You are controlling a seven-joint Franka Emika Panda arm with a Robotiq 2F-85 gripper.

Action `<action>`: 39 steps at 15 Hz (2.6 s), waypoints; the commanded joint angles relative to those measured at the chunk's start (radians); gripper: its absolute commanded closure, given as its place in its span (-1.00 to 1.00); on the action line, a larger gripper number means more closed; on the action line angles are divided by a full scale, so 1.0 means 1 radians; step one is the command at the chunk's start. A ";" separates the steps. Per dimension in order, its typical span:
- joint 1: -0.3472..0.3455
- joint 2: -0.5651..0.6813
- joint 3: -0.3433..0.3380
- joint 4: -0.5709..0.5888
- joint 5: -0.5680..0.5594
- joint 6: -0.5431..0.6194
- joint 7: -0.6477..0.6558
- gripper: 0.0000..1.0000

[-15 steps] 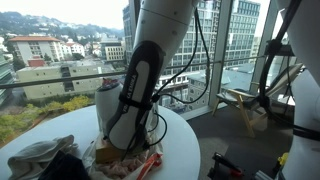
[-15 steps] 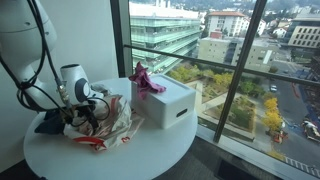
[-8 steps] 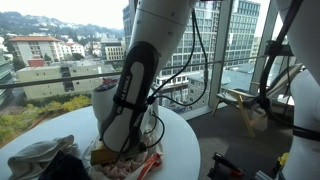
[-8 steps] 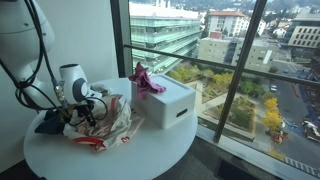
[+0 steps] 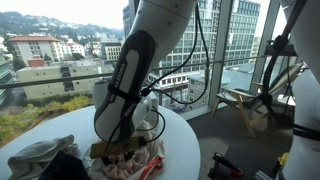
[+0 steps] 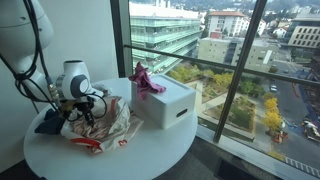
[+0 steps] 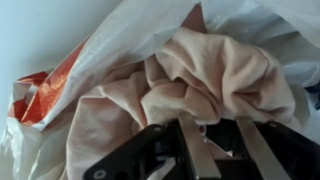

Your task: Put the t-shirts on top of the white storage container.

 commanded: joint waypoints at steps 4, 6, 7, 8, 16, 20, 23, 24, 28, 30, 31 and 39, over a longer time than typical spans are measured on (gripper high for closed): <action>0.016 -0.281 -0.080 -0.023 -0.149 -0.187 0.100 0.91; -0.009 -0.371 -0.078 -0.014 -0.244 -0.238 0.171 0.91; -0.028 -0.413 -0.065 -0.007 -0.284 -0.271 0.194 0.91; -0.050 -0.464 -0.048 0.000 -0.317 -0.302 0.221 0.91; -0.261 -0.722 0.112 0.149 -0.474 -0.439 0.419 0.91; -0.288 -0.756 0.112 0.246 -0.321 -0.524 0.305 0.91; -0.304 -0.753 0.109 0.275 -0.205 -0.554 0.224 0.91; -0.319 -0.745 0.114 0.283 -0.211 -0.556 0.234 0.91; -0.392 -0.684 0.131 0.310 -0.355 -0.512 0.334 0.91; -0.414 -0.653 0.118 0.337 -0.395 -0.497 0.362 0.91; -0.422 -0.636 0.108 0.350 -0.401 -0.483 0.371 0.91; -0.462 -0.430 -0.011 0.498 -0.382 -0.322 0.363 0.91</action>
